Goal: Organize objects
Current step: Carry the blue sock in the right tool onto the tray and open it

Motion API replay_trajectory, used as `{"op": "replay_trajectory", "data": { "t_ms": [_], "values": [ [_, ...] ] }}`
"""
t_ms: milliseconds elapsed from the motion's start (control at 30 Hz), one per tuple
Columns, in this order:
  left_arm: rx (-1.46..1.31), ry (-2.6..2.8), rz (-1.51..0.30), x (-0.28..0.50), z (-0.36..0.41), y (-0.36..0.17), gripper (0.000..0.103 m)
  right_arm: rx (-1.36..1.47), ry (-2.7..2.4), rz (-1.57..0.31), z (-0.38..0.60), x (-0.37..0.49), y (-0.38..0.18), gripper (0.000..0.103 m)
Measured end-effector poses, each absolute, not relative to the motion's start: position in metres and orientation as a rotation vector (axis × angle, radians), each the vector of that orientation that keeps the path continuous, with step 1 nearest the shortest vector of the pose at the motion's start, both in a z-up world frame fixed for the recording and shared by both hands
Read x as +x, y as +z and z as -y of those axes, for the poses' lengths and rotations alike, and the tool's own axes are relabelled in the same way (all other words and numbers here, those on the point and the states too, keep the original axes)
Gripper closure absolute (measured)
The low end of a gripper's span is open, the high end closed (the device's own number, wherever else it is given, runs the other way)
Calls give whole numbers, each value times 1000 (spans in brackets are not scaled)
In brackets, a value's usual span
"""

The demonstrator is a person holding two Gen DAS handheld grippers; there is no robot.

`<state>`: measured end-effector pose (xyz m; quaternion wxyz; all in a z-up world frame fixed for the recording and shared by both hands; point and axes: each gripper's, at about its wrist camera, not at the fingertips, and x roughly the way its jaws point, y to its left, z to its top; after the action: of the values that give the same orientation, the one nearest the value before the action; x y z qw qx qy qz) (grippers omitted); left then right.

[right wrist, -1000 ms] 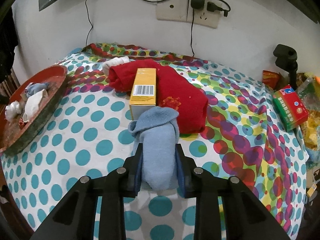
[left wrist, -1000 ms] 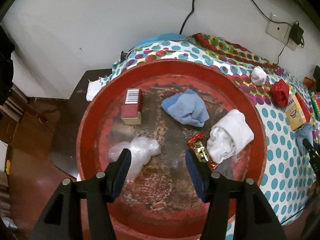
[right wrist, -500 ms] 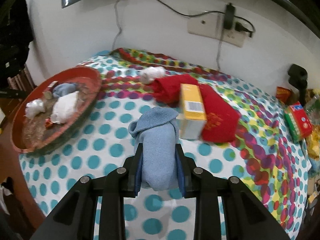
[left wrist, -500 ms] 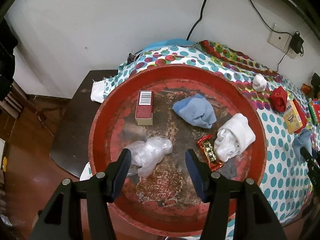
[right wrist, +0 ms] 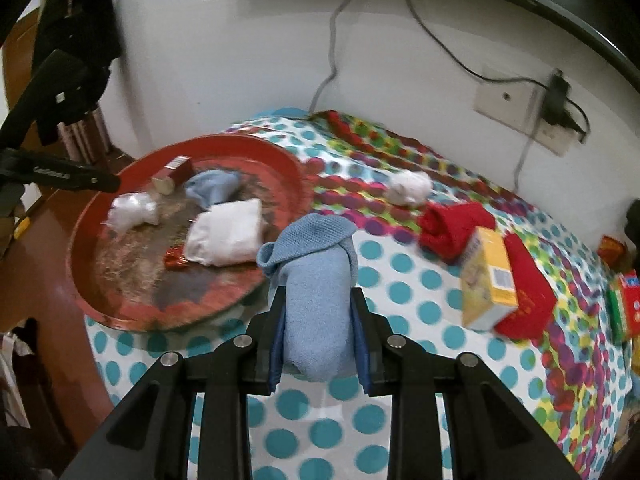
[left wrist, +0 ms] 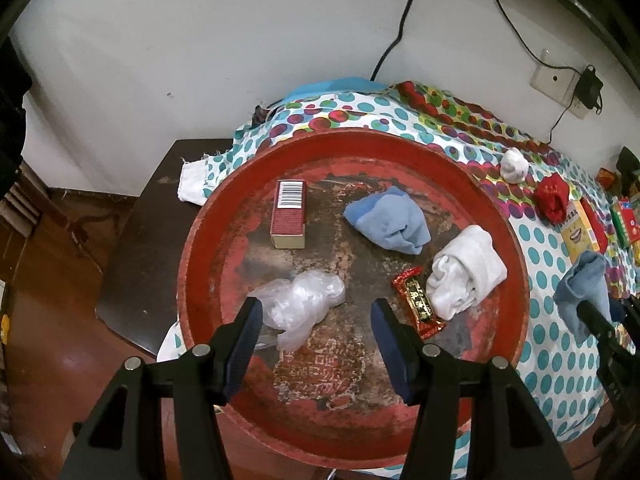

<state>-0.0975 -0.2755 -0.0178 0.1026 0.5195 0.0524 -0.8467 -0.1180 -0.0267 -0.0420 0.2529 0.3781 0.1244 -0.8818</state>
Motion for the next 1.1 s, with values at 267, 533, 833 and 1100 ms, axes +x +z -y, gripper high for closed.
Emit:
{"op": "replay_trajectory", "data": {
  "t_ms": [267, 533, 833, 1100],
  "values": [
    [1536, -2469, -196, -94, 294, -21, 45, 993, -2314, -387, 72, -114, -35, 77],
    [1540, -2459, -233, -91, 307, -23, 45, 983, -2228, -434, 116, -105, -40, 77],
    [1543, -2422, -298, -87, 327, -28, 45, 991, -2164, -461, 150, -101, -49, 77],
    [1544, -2410, -336, -83, 338, -32, 45, 1009, -2124, -465, 178, -104, -60, 77]
  ]
}}
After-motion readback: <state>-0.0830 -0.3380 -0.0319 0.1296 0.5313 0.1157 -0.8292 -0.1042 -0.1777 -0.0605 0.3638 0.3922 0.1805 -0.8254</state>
